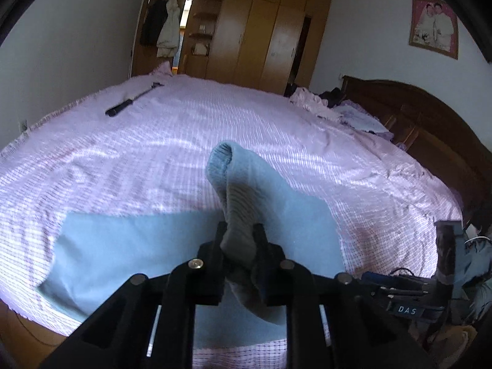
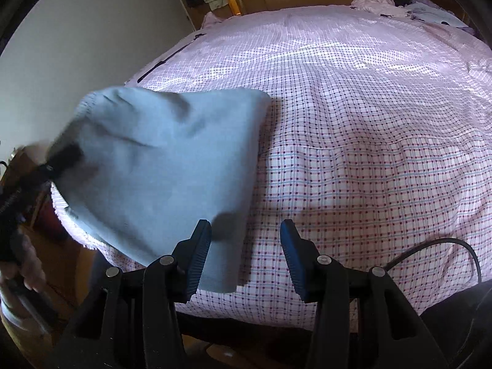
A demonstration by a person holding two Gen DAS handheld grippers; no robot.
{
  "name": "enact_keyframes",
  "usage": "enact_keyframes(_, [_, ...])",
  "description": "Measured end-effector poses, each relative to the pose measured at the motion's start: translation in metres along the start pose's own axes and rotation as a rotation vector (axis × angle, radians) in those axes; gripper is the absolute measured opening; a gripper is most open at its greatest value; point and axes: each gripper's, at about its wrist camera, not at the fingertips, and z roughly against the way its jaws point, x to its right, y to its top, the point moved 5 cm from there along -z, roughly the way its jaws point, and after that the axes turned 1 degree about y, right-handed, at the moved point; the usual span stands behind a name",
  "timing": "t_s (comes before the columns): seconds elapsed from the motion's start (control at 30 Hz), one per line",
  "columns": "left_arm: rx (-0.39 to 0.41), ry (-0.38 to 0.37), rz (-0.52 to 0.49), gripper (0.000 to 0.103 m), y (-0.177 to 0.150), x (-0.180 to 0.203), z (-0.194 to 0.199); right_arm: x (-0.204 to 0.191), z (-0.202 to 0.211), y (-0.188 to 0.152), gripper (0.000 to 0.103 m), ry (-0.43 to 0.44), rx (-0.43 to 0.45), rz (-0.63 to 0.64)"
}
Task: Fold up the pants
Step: 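Lift the sweatpants with the left gripper holding the cuff and fold over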
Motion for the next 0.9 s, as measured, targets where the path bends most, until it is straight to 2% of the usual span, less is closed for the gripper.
enact_keyframes(0.07, [0.010,-0.007,0.014,0.016,0.006,-0.009,0.006,-0.002,0.001,-0.001,0.040,0.002,0.002,0.007])
enact_keyframes(0.33, [0.044,0.051,0.023,0.016,0.022,-0.038,0.030,-0.003,-0.002,0.000,0.040,0.025,-0.013,0.005])
enact_keyframes(0.6, [0.044,0.093,0.026,0.016,0.026,-0.061,0.044,-0.007,-0.004,0.000,0.040,0.035,-0.012,0.021])
enact_keyframes(0.9, [0.022,0.180,0.121,0.016,0.020,-0.115,0.051,-0.010,-0.001,0.001,0.040,0.036,0.008,0.019])
